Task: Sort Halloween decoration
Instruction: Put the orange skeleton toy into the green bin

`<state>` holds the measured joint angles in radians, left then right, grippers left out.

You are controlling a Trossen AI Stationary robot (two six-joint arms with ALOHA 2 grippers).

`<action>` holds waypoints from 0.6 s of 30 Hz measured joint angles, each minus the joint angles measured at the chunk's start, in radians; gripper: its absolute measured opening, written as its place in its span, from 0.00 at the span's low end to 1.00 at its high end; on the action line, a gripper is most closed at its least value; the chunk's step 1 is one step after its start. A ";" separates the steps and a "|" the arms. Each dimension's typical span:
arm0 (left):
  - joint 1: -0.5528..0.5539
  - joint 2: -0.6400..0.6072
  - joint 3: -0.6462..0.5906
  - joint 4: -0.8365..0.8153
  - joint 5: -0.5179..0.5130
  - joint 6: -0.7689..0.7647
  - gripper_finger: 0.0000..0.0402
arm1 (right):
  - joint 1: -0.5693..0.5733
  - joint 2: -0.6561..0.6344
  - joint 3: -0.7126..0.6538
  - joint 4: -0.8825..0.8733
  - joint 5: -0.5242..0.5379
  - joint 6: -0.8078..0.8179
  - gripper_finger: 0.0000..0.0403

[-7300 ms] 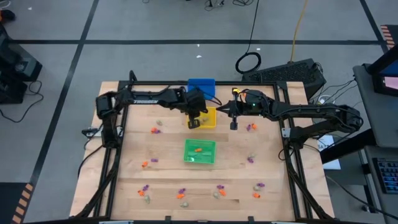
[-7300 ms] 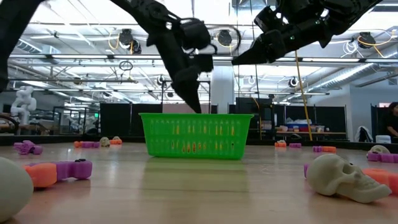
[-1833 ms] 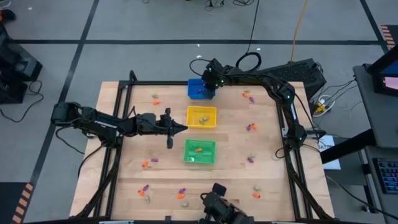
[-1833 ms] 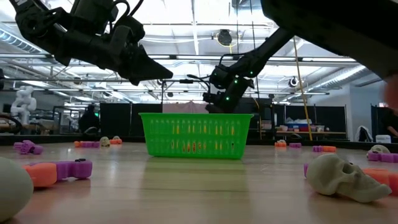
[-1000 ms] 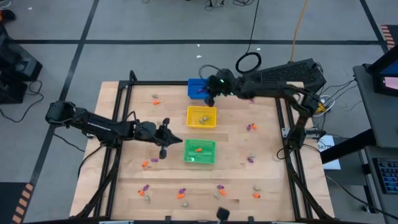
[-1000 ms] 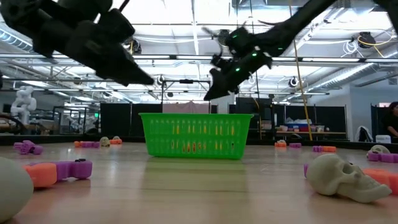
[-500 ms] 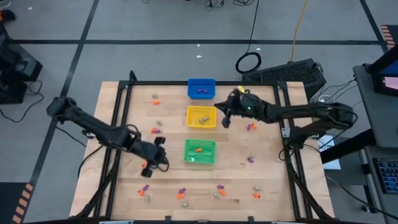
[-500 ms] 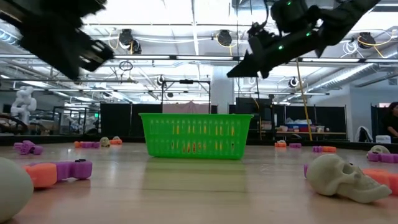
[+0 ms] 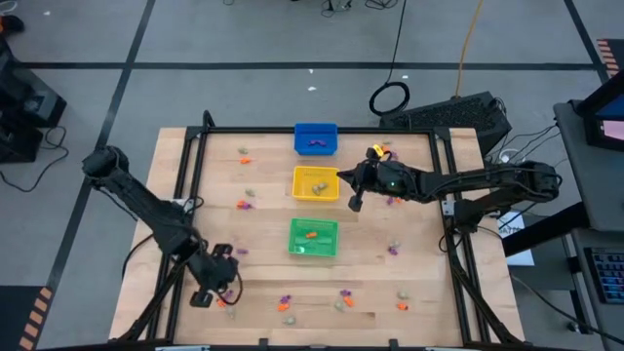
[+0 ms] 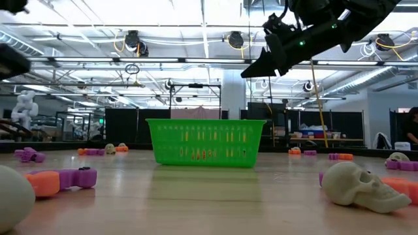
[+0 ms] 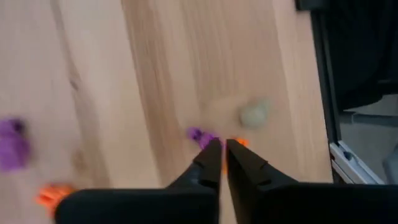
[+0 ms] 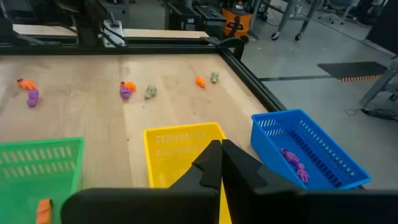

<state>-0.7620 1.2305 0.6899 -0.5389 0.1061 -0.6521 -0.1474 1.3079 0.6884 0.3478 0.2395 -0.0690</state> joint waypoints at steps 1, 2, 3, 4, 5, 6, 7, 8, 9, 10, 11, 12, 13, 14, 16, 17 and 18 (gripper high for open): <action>-0.016 0.012 0.000 0.003 -0.003 -0.027 0.09 | 0.000 0.000 0.000 -0.001 0.000 0.000 0.00; -0.033 0.027 0.000 0.005 -0.003 -0.050 0.12 | 0.000 0.001 0.000 -0.001 0.000 0.000 0.00; -0.048 0.044 0.000 0.005 -0.003 -0.069 0.16 | 0.000 0.001 0.000 -0.001 0.000 0.000 0.00; -0.060 0.061 0.000 0.005 -0.003 -0.075 0.19 | 0.000 0.000 0.000 -0.001 0.000 0.000 0.00; -0.072 0.080 0.000 0.010 -0.003 -0.076 0.22 | 0.000 0.000 0.000 -0.001 0.000 0.000 0.00; -0.083 0.097 0.000 0.017 -0.002 -0.075 0.26 | 0.000 0.000 0.000 -0.002 0.000 0.000 0.00; -0.094 0.115 0.000 0.022 -0.002 -0.074 0.29 | 0.000 0.000 0.000 -0.002 0.000 0.000 0.00; -0.104 0.133 0.000 0.026 -0.002 -0.069 0.32 | 0.000 0.000 0.000 -0.002 0.000 0.000 0.00; -0.112 0.151 0.000 0.033 -0.002 -0.059 0.34 | 0.000 0.000 0.000 -0.001 0.000 0.000 0.00; -0.120 0.165 0.000 0.042 -0.002 -0.045 0.36 | 0.000 0.000 0.000 -0.002 0.000 0.000 0.00; -0.127 0.179 0.000 0.048 -0.002 -0.041 0.38 | 0.000 0.000 0.000 -0.002 0.000 0.000 0.00; -0.132 0.193 0.000 0.054 -0.002 -0.041 0.39 | 0.000 0.000 0.000 -0.002 0.000 -0.001 0.00; -0.136 0.207 -0.001 0.060 -0.002 -0.042 0.40 | 0.000 0.000 0.000 -0.002 0.000 -0.003 0.00; -0.140 0.220 -0.001 0.068 -0.002 -0.042 0.41 | 0.000 0.000 0.000 -0.002 0.000 -0.003 0.00; -0.148 0.242 -0.001 0.087 -0.002 -0.046 0.40 | 0.000 0.000 0.000 -0.004 0.000 -0.003 0.00; -0.153 0.255 -0.001 0.097 -0.002 -0.046 0.40 | 0.000 0.000 0.000 -0.004 0.000 -0.003 0.00; -0.157 0.265 -0.001 0.100 -0.006 -0.043 0.39 | 0.000 0.000 0.000 -0.005 0.000 -0.003 0.00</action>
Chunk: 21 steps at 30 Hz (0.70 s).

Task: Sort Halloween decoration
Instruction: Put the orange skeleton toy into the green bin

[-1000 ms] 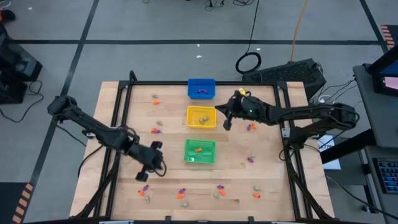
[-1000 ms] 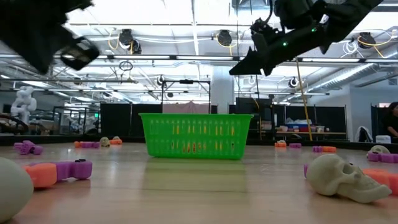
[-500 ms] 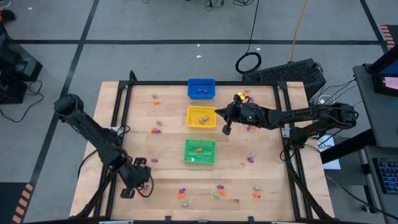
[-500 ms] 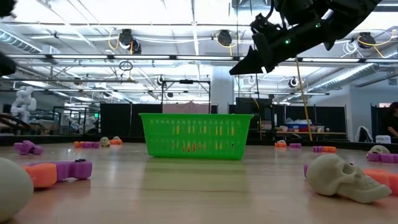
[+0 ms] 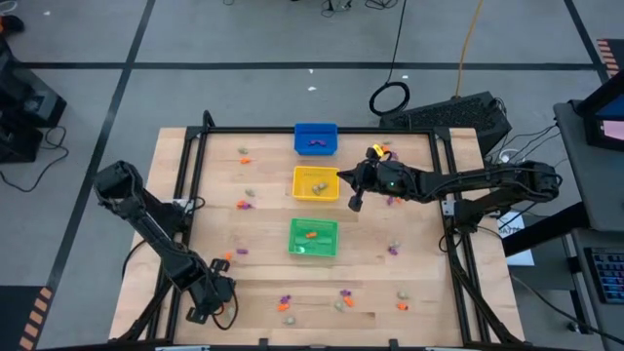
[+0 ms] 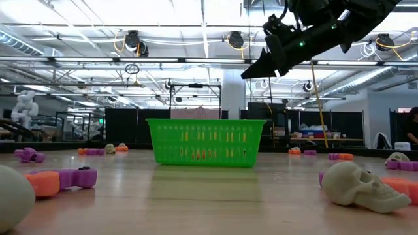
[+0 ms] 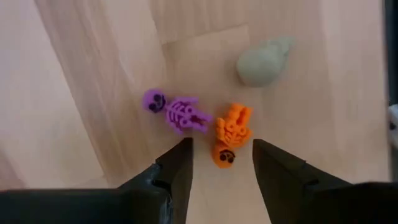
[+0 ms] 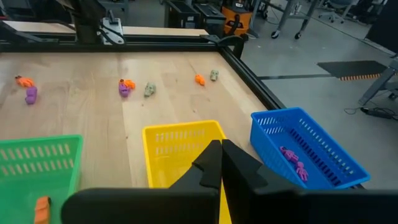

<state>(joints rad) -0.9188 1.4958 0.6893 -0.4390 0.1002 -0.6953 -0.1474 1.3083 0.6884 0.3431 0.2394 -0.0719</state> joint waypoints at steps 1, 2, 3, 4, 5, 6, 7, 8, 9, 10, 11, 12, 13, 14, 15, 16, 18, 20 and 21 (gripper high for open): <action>-0.003 0.009 0.001 0.004 -0.004 0.002 0.38 | 0.000 0.000 0.000 -0.001 0.000 0.000 0.00; -0.005 0.020 0.002 0.007 -0.006 0.003 0.37 | 0.000 0.000 0.000 -0.003 0.000 0.000 0.00; -0.006 0.030 0.003 0.007 -0.009 0.006 0.35 | 0.000 0.000 0.000 -0.007 0.000 0.000 0.00; -0.009 0.037 0.003 0.007 -0.013 0.015 0.33 | 0.000 0.000 0.000 -0.011 0.000 0.000 0.00; -0.013 0.041 0.004 0.006 -0.018 0.021 0.30 | 0.000 0.000 0.000 -0.013 0.000 0.000 0.00; -0.014 0.045 0.004 0.004 -0.025 0.025 0.28 | 0.000 0.000 0.000 -0.014 0.000 0.000 0.00; -0.015 0.045 0.004 0.002 -0.033 0.026 0.25 | 0.000 0.000 0.000 -0.016 0.000 0.000 0.00; -0.015 0.046 0.004 0.002 -0.040 0.027 0.21 | 0.000 0.000 0.000 -0.016 0.000 0.000 0.00; -0.015 0.046 0.003 0.001 -0.044 0.027 0.18 | 0.000 0.000 0.000 -0.016 0.000 0.000 0.00; -0.012 0.047 0.003 0.000 -0.046 0.027 0.14 | 0.000 0.000 0.000 -0.016 0.000 0.000 0.00; -0.009 0.047 0.003 0.000 -0.044 0.027 0.10 | 0.000 0.000 0.000 -0.016 0.000 0.000 0.00; -0.007 0.047 0.003 0.000 -0.040 0.027 0.06 | 0.000 0.000 0.000 -0.016 0.000 0.000 0.00; -0.004 0.047 0.003 0.001 -0.036 0.026 0.04 | 0.000 0.000 0.000 -0.016 0.000 0.000 0.00; 0.000 0.044 0.002 0.002 -0.027 0.023 0.03 | 0.000 0.000 0.000 -0.016 0.000 0.000 0.00; 0.002 0.040 0.001 0.004 -0.023 0.023 0.03 | 0.000 0.000 0.000 -0.016 0.000 0.000 0.00; 0.004 0.035 0.001 0.005 -0.023 0.024 0.03 | 0.000 0.000 0.000 -0.016 0.000 0.000 0.00; 0.011 0.012 0.000 0.007 -0.020 0.028 0.03 | 0.000 0.000 0.000 -0.017 0.000 0.000 0.00; 0.025 -0.012 -0.004 0.017 -0.018 0.029 0.03 | 0.000 0.000 0.000 -0.017 -0.001 -0.001 0.00; 0.034 -0.032 -0.004 0.024 -0.018 0.029 0.02 | 0.000 0.000 0.000 -0.017 0.000 -0.001 0.00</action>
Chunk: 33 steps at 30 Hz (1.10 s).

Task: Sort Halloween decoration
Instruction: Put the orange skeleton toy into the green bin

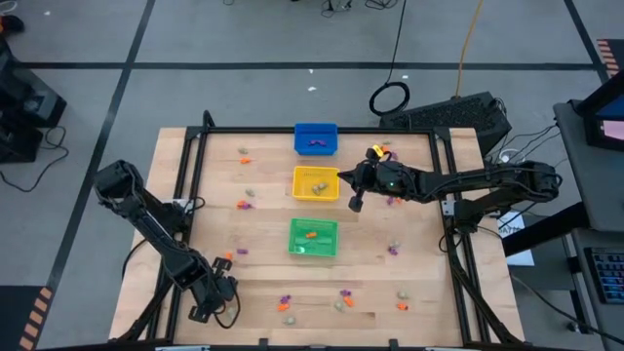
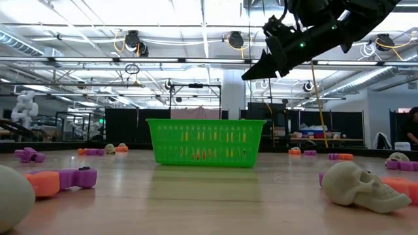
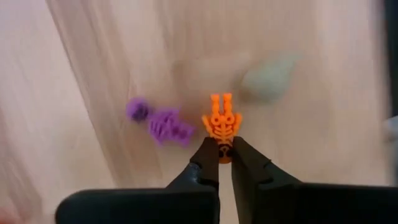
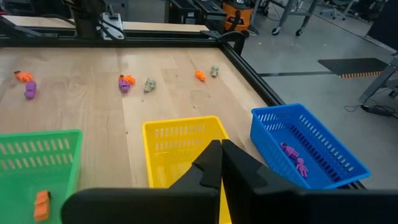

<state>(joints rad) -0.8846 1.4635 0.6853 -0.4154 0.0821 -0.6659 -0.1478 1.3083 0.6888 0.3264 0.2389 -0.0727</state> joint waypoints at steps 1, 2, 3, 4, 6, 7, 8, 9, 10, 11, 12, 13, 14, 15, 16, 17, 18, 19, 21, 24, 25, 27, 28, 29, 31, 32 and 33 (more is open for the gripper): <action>0.010 -0.024 0.002 0.000 -0.005 0.001 0.02 | 0.000 0.000 0.000 0.000 0.000 0.000 0.00; 0.020 -0.044 0.003 0.001 -0.022 0.002 0.02 | 0.000 0.000 0.000 0.000 0.000 0.000 0.00; 0.030 -0.063 0.003 0.001 -0.050 0.010 0.02 | 0.000 0.000 0.000 0.000 0.000 0.000 0.00; 0.041 -0.084 0.002 0.001 -0.077 0.021 0.01 | 0.000 0.000 0.000 0.000 0.000 0.000 0.00; 0.067 -0.130 0.003 0.009 -0.129 0.054 0.01 | 0.000 0.000 0.000 0.000 0.000 0.000 0.00; 0.087 -0.148 0.003 0.015 -0.154 0.076 0.01 | 0.000 0.000 0.000 -0.002 -0.002 0.000 0.00; 0.110 -0.162 0.003 0.019 -0.181 0.097 0.01 | 0.000 0.000 0.000 -0.002 -0.003 0.000 0.00; 0.136 -0.175 0.003 0.020 -0.206 0.115 0.01 | 0.000 0.000 0.000 -0.002 -0.003 0.000 0.00; 0.168 -0.187 0.003 0.023 -0.231 0.136 0.01 | 0.000 0.000 0.000 -0.002 -0.003 0.000 0.00; 0.205 -0.193 0.003 0.032 -0.252 0.161 0.01 | 0.000 0.000 0.000 -0.002 -0.003 0.000 0.00; 0.248 -0.196 0.003 0.043 -0.269 0.191 0.01 | 0.000 0.000 0.000 -0.002 -0.003 0.000 0.00; 0.291 -0.195 0.003 0.056 -0.283 0.236 0.01 | 0.000 0.000 0.000 -0.002 -0.004 -0.003 0.00; 0.342 -0.194 0.003 0.078 -0.292 0.288 0.01 | 0.000 0.000 0.000 -0.002 -0.004 -0.007 0.00; 0.391 -0.191 0.003 0.118 -0.296 0.341 0.01 | 0.000 0.000 0.000 -0.002 -0.004 -0.013 0.00; 0.446 -0.185 0.003 0.172 -0.295 0.393 0.01 | 0.000 0.000 0.000 -0.002 -0.004 -0.016 0.00; 0.500 -0.178 0.004 0.221 -0.292 0.432 0.01 | 0.000 0.000 0.000 -0.002 -0.004 -0.016 0.00; 0.555 -0.171 0.004 0.263 -0.282 0.462 0.01 | 0.000 0.000 0.000 -0.002 -0.004 -0.015 0.00; 0.604 -0.164 0.004 0.306 -0.259 0.484 0.01 | 0.000 0.000 0.000 -0.002 -0.004 -0.012 0.00; 0.696 -0.147 0.005 0.405 -0.188 0.513 0.01 | 0.000 0.000 0.000 -0.002 -0.004 -0.009 0.00; 0.801 -0.121 0.005 0.481 -0.058 0.525 0.01 | 0.000 0.000 0.000 -0.002 -0.004 -0.013 0.00; 0.828 -0.108 0.009 0.492 -0.027 0.527 0.01 | 0.000 0.000 0.000 -0.002 -0.004 -0.014 0.00; 0.862 -0.079 0.031 0.478 0.010 0.554 0.01 | 0.000 0.000 0.000 -0.002 -0.004 -0.016 0.00; 0.869 -0.061 0.047 0.479 0.020 0.568 0.01 | 0.000 0.000 0.000 -0.002 -0.004 -0.016 0.00; 0.868 -0.041 0.066 0.482 0.029 0.578 0.01 | 0.000 0.000 0.000 -0.002 -0.004 -0.017 0.00; 0.862 0.005 0.106 0.473 0.043 0.601 0.01 | 0.000 0.000 0.000 -0.003 -0.004 -0.018 0.00; 0.859 0.030 0.129 0.462 0.046 0.609 0.01 | 0.000 0.000 0.000 -0.003 -0.004 -0.018 0.00; 0.856 0.056 0.152 0.443 0.046 0.620 0.01 | 0.000 0.000 0.000 -0.003 -0.004 -0.018 0.00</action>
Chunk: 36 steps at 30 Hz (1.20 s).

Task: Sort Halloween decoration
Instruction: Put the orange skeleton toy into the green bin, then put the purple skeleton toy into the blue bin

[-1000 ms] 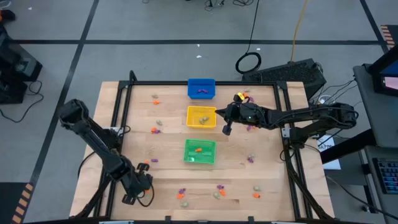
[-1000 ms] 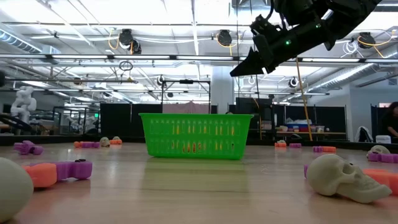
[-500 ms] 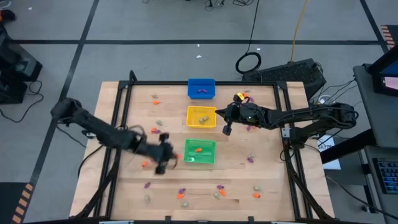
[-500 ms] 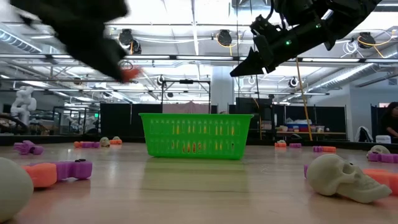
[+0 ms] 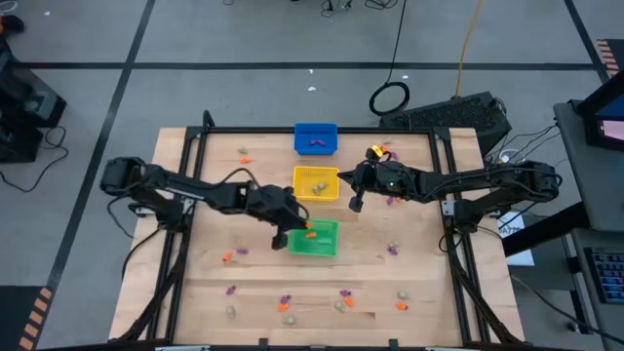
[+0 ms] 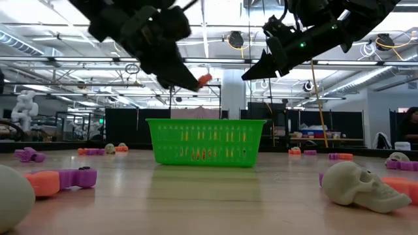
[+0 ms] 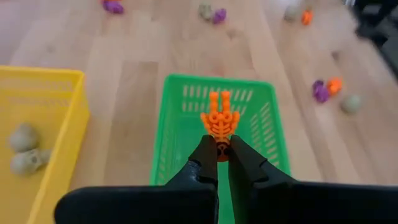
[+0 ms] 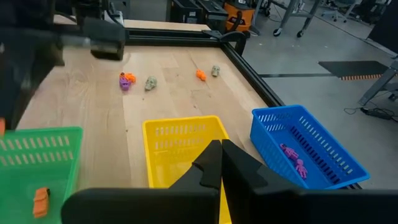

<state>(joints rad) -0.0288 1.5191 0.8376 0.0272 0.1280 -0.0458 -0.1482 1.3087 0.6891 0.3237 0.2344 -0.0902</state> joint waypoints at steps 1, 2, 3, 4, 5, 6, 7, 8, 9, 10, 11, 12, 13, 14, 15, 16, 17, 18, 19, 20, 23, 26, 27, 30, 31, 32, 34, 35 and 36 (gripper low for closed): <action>0.000 0.027 0.024 -0.030 0.000 0.005 0.01 | 0.000 0.000 0.000 0.000 0.000 0.000 0.00; 0.000 0.053 0.046 -0.065 0.000 0.008 0.01 | 0.000 0.000 0.000 -0.001 0.000 0.000 0.00; 0.000 0.081 0.065 -0.092 0.000 0.008 0.01 | 0.000 0.000 0.000 -0.003 0.000 0.000 0.00; 0.000 0.104 0.079 -0.113 -0.001 0.007 0.01 | 0.000 0.000 0.000 -0.007 0.000 0.000 0.00; 0.000 0.124 0.089 -0.132 -0.004 0.008 0.01 | 0.000 0.000 0.000 -0.013 0.000 0.001 0.00; 0.001 0.142 0.100 -0.143 -0.005 0.009 0.01 | 0.000 0.000 0.000 -0.019 0.000 0.003 0.00; 0.003 0.157 0.109 -0.145 -0.006 0.009 0.01 | 0.000 0.000 0.000 -0.024 0.000 0.008 0.00; 0.005 0.171 0.116 -0.147 -0.007 0.009 0.01 | 0.000 0.000 0.000 -0.026 0.000 0.012 0.00; 0.007 0.180 0.121 -0.149 -0.007 0.009 0.01 | 0.000 0.000 0.000 -0.029 0.000 0.015 0.00; 0.008 0.189 0.124 -0.149 -0.008 0.009 0.01 | 0.000 0.000 0.000 -0.031 0.000 0.016 0.00; 0.010 0.198 0.126 -0.149 -0.009 0.009 0.01 | 0.000 0.000 0.000 -0.035 0.000 0.016 0.00; 0.010 0.202 0.127 -0.150 -0.010 0.009 0.01 | 0.000 0.000 0.000 -0.037 0.000 0.016 0.00; 0.010 0.206 0.126 -0.155 -0.012 0.009 0.01 | 0.000 0.000 0.000 -0.036 0.000 0.016 0.00; 0.010 0.209 0.126 -0.156 -0.012 0.009 0.01 | 0.000 0.000 0.000 -0.036 0.000 0.016 0.00; 0.010 0.210 0.127 -0.160 -0.012 0.009 0.01 | 0.000 0.000 0.000 -0.036 0.000 0.016 0.00; 0.010 0.211 0.127 -0.172 -0.012 0.009 0.01 | 0.000 0.000 0.000 -0.036 0.000 0.015 0.00; 0.010 0.211 0.126 -0.181 -0.012 0.009 0.01 | 0.000 0.000 0.000 -0.036 0.000 0.015 0.00; 0.009 0.211 0.126 -0.182 -0.012 0.009 0.01 | 0.000 0.000 0.000 -0.036 0.000 0.015 0.00; 0.010 0.211 0.126 -0.182 -0.012 0.008 0.02 | 0.000 0.000 0.000 -0.036 0.000 0.015 0.00; 0.010 0.211 0.126 -0.180 -0.012 0.005 0.04 | 0.000 0.000 0.000 -0.036 0.000 0.015 0.00; 0.010 0.211 0.126 -0.178 -0.012 0.001 0.12 | 0.000 0.000 0.000 -0.037 0.000 0.015 0.00; 0.010 0.211 0.126 -0.179 -0.012 0.000 0.20 | 0.000 0.000 0.000 -0.038 0.000 0.016 0.00; 0.010 0.211 0.126 -0.179 -0.012 0.000 0.22 | 0.000 0.000 0.000 -0.038 0.000 0.016 0.00; 0.010 0.204 0.128 -0.187 -0.012 0.001 0.27 | -0.001 0.000 0.000 -0.040 0.000 0.015 0.00; 0.010 0.202 0.137 -0.210 -0.013 0.002 0.28 | 0.000 0.000 0.000 -0.040 0.000 0.015 0.00; 0.010 0.200 0.151 -0.235 -0.016 0.007 0.28 | -0.001 0.000 0.000 -0.040 0.000 0.015 0.00; 0.010 0.200 0.191 -0.308 -0.033 0.029 0.29 | -0.001 0.000 0.000 -0.040 0.000 0.015 0.00; 0.010 0.200 0.214 -0.351 -0.040 0.041 0.29 | -0.001 0.000 0.000 -0.039 0.000 0.015 0.00; 0.010 0.200 0.236 -0.382 -0.049 0.055 0.29 | -0.001 0.000 0.000 -0.039 0.000 0.015 0.00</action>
<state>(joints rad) -0.0192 1.7195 1.0738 -0.3545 0.0791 0.0088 -0.1490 1.3087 0.6891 0.2844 0.2348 -0.0749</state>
